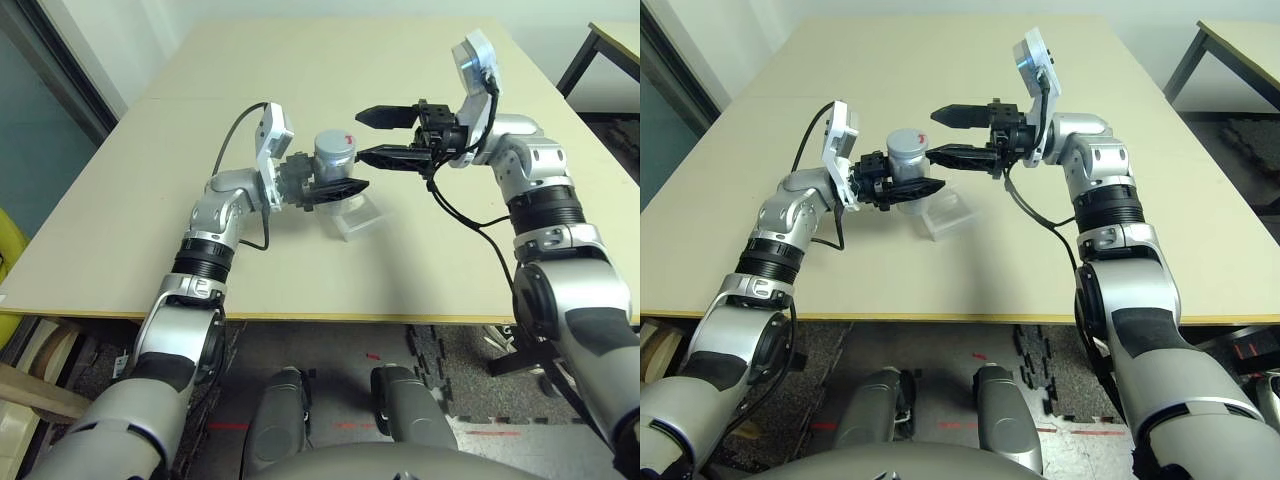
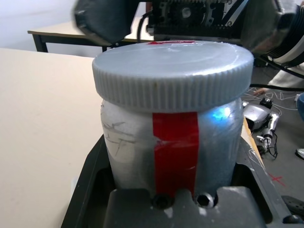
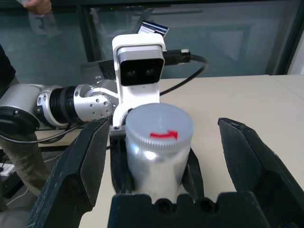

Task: Pour the medicine from the bottle into the box.

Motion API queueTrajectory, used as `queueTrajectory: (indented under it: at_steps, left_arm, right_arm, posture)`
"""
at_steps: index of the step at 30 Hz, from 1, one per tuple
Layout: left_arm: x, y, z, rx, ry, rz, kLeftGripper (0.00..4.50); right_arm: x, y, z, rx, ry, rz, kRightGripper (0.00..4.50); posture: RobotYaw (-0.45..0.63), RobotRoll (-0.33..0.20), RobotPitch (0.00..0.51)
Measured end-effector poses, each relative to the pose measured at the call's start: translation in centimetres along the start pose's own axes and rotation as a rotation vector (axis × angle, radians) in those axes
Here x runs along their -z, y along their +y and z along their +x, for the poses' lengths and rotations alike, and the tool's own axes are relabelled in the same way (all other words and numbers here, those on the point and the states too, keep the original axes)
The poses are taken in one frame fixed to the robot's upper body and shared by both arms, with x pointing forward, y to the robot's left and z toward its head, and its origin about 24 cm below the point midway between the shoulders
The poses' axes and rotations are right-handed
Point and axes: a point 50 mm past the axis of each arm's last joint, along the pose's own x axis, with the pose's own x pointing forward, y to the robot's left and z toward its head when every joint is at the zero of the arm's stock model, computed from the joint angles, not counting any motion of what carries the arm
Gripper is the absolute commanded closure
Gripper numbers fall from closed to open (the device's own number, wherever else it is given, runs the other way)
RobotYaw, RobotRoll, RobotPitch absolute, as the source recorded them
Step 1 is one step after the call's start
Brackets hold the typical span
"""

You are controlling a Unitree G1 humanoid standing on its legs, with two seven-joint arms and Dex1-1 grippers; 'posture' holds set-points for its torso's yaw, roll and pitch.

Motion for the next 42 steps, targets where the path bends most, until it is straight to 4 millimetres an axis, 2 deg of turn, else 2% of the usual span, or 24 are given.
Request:
queueTrajectory:
  at_steps: [27, 42]
  left_arm:
    - [0.1, -0.2, 0.6, 0.016, 0.0, -0.001, 1.86]
    - [-0.3, -0.1, 0.8, 0.016, -0.002, 0.014, 1.86]
  right_arm:
    - [0.7, -0.2, 2.7, -0.021, -0.024, -0.003, 0.0]
    - [0.8, -0.1, 3.4, -0.019, -0.024, -0.005, 0.0]
  posture:
    - [-0.16, 0.0, 0.074]
    - [-0.16, 0.0, 0.075]
